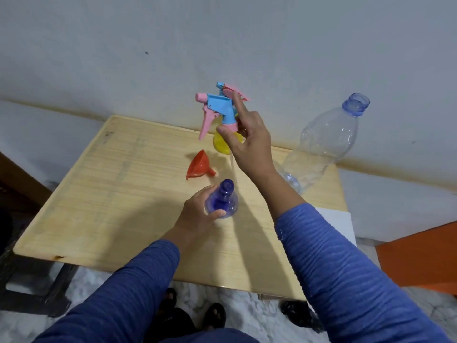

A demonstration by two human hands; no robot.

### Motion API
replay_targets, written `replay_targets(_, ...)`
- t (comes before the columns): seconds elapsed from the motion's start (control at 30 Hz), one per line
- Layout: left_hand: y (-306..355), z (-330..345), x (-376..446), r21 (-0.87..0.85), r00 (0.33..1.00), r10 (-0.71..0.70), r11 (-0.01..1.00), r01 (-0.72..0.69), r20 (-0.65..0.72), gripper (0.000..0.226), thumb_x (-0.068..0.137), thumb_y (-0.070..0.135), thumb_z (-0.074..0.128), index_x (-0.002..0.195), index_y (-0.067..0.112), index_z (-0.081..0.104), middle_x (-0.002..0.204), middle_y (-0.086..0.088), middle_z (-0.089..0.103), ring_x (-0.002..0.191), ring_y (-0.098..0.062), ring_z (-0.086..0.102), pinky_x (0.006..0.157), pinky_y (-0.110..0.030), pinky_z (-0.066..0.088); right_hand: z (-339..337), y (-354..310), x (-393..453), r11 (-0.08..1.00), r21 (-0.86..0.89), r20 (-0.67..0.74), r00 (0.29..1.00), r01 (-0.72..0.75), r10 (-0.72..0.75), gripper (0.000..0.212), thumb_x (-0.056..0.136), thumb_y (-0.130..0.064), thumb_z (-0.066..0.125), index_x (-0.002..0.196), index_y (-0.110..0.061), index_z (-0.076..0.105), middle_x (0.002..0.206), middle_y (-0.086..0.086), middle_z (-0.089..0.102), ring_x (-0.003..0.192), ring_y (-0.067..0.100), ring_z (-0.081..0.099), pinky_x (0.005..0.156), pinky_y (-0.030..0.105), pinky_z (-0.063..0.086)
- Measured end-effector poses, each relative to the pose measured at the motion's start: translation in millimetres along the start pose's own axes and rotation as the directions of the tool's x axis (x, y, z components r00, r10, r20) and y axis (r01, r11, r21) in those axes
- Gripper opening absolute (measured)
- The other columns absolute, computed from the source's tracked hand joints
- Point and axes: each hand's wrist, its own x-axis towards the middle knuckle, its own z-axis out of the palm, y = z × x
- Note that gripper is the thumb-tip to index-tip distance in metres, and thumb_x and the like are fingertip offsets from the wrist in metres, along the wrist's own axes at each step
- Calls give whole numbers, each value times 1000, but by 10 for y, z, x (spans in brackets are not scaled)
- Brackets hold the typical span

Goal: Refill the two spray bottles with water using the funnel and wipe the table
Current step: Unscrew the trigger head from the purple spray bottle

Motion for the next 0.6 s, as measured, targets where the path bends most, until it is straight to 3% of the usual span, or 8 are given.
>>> replay_targets(0.13, 2, -2, 7, -32, 999, -36, 999, 37, 16, 73, 66, 32, 70, 134, 20, 47, 124, 12, 52, 114, -10, 52, 99, -26, 44, -66, -55, 184, 999, -22, -16, 999, -45, 45, 62, 86, -24, 65, 142, -18, 38, 94, -9, 43, 94, 22, 55, 82, 29, 50)
replay_targets(0.23, -12, -1, 20, -34, 998, -63, 997, 63, 22, 75, 65, 34, 70, 135, 20, 46, 132, 7, 51, 119, -12, 50, 102, -31, 43, -115, 24, 215, 986, -86, -34, 990, -141, 138, 62, 87, -27, 64, 142, -22, 37, 98, 5, 47, 88, 21, 56, 80, 29, 49)
replay_targets(0.4, -58, 0, 34, -37, 998, -62, 997, 63, 30, 76, 64, 38, 72, 135, 21, 47, 133, 5, 52, 120, -11, 50, 102, -35, 43, -89, 403, -113, 929, -149, -24, 940, -340, 340, 61, 88, -27, 62, 143, -20, 36, 101, 15, 50, 90, 22, 53, 78, 26, 41)
replay_targets(0.53, 1, -54, 43, -41, 999, -21, 999, 22, 43, 65, 60, 58, 66, 120, 36, 52, 114, 20, 58, 104, 5, 53, 89, -22, 47, 12, 704, -472, 853, -171, 1, 866, -492, 500, 61, 88, -25, 61, 143, -16, 36, 99, 14, 51, 84, 17, 47, 64, 15, 25)
replay_targets(0.6, 49, -71, 48, -19, 999, -5, 1000, 6, 47, 61, 60, 64, 63, 115, 44, 48, 107, 28, 54, 99, 12, 51, 82, -12, 44, 80, 813, -628, 811, -172, 11, 822, -560, 570, 61, 89, -26, 60, 143, -17, 36, 106, 17, 53, 85, 17, 47, 68, 15, 27)
